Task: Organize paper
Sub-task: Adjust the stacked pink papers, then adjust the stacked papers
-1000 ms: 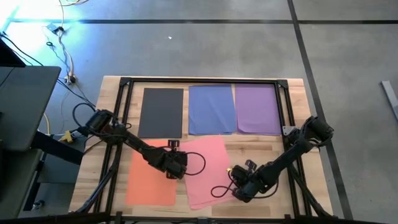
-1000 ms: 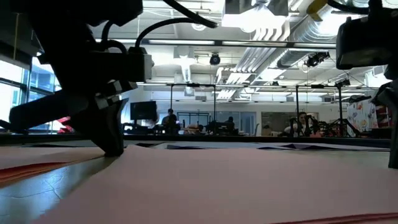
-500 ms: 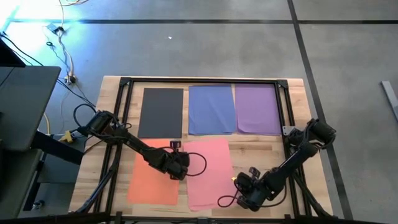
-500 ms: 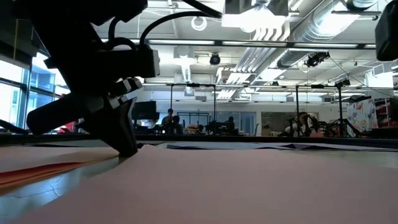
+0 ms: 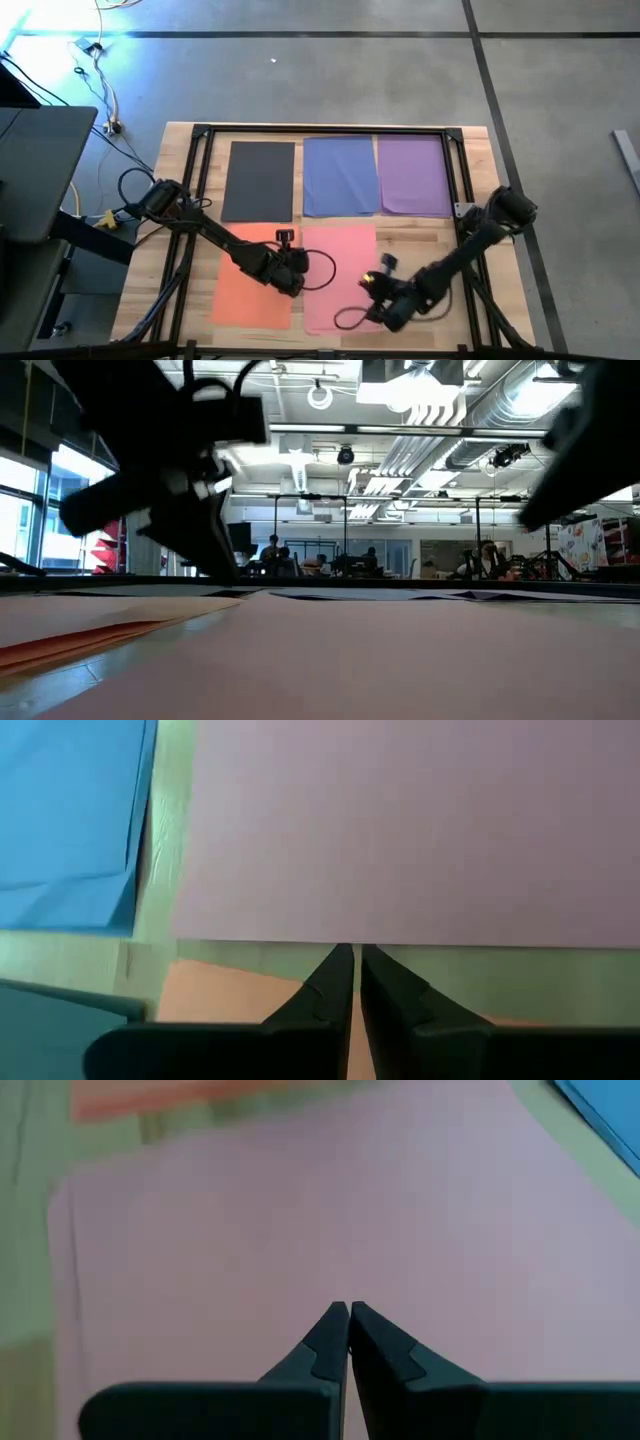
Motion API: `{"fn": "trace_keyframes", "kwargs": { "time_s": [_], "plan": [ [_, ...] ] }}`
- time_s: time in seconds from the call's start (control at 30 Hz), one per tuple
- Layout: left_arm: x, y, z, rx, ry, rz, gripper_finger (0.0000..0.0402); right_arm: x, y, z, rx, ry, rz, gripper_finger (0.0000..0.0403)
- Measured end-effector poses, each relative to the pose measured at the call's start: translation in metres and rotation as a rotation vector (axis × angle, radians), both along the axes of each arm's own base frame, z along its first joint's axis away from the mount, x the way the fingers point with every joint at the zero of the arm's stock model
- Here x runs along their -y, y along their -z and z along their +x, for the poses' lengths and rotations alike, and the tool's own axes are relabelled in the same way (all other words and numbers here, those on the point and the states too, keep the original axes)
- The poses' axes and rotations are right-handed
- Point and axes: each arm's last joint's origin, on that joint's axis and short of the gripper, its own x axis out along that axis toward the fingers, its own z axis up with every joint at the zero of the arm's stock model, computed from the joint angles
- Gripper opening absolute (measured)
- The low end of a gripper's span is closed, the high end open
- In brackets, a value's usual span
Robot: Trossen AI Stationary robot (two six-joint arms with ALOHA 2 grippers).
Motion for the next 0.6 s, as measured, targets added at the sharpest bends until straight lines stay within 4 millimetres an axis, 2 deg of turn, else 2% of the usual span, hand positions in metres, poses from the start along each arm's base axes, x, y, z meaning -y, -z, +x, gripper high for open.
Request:
{"fn": "trace_keyframes", "kwargs": {
  "time_s": [0.13,0.3,0.43,0.6],
  "plan": [
    [0.007,-0.011,-0.005,-0.036,-0.020,0.029,0.0000,0.022,0.015,0.015,0.143,-0.075,0.025,0.0000],
    [0.002,-0.010,-0.024,-0.125,-0.196,0.070,0.0000,0.044,0.043,0.016,0.181,-0.110,0.070,0.0000],
    [-0.003,0.001,-0.045,-0.206,-0.325,0.070,0.0000,0.048,0.066,0.014,0.112,-0.117,0.121,0.0000],
    [0.002,0.022,-0.063,-0.244,-0.382,-0.038,0.0000,0.043,0.070,0.011,0.091,-0.111,0.141,0.0000]
  ]
}}
